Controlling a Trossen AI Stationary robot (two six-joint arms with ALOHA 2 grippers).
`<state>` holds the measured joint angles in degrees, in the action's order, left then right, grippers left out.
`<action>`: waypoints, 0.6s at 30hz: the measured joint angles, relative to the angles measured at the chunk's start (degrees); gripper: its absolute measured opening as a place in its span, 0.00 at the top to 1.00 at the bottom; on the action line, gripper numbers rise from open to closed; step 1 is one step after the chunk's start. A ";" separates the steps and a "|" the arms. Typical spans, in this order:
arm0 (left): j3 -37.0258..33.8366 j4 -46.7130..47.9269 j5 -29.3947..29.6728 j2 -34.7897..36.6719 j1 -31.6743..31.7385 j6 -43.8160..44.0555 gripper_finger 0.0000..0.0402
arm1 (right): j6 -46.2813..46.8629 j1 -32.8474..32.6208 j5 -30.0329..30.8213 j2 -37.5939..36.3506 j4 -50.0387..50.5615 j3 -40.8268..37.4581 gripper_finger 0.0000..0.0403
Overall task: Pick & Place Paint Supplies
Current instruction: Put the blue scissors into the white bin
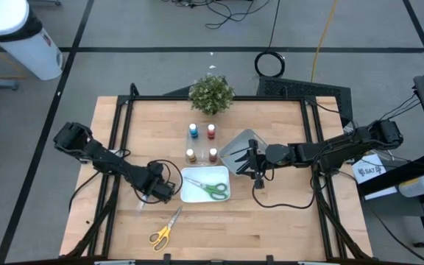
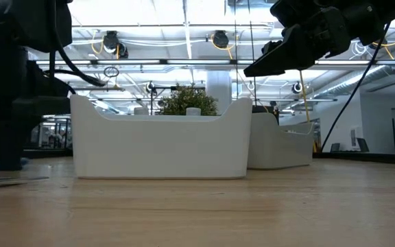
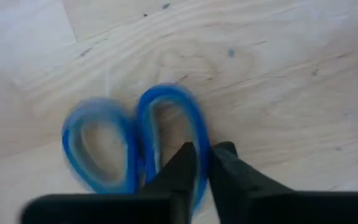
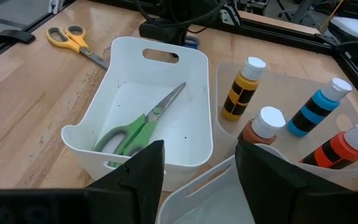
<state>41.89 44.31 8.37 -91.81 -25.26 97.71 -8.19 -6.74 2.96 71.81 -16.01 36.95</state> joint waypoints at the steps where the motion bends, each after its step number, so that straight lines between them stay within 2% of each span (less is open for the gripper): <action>1: 0.00 0.17 0.07 0.00 -0.04 -0.03 0.93 | 0.00 0.02 0.00 0.00 0.00 0.00 0.54; 10: 1.46 2.52 1.32 -0.08 -0.04 -1.93 0.97 | 0.00 0.00 0.00 0.00 0.00 0.02 0.54; 18: 9.38 14.52 9.60 4.11 0.06 -5.25 1.00 | 0.00 0.02 -0.02 0.00 0.00 0.01 0.54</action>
<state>51.27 58.83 17.97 -87.70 -25.20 92.47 -8.19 -6.72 2.94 71.81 -16.01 36.96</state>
